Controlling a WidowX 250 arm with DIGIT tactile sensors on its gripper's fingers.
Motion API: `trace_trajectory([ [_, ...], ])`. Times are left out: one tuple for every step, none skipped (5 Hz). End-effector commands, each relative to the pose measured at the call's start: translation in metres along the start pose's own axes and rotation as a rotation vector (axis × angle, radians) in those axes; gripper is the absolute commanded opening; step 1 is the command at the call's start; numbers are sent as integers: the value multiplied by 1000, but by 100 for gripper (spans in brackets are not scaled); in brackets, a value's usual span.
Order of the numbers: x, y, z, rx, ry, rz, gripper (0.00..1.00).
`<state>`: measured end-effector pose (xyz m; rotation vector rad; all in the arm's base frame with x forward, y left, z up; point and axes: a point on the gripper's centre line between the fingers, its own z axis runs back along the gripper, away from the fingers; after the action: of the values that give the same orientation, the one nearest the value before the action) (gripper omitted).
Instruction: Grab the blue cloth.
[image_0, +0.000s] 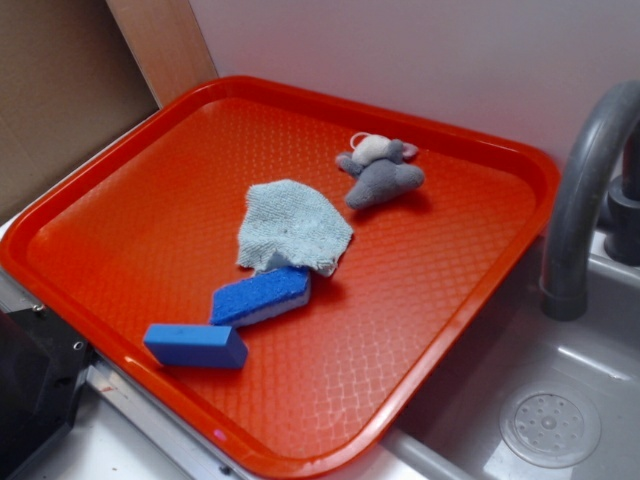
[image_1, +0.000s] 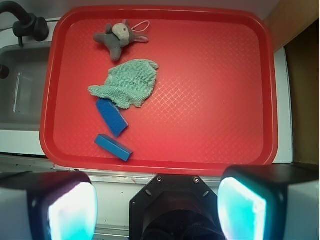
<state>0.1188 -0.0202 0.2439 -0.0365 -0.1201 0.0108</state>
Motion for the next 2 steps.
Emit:
trace_trajectory([
  [0, 0, 0, 0, 0, 0, 100],
  [41, -25, -56, 33, 145, 18, 100],
])
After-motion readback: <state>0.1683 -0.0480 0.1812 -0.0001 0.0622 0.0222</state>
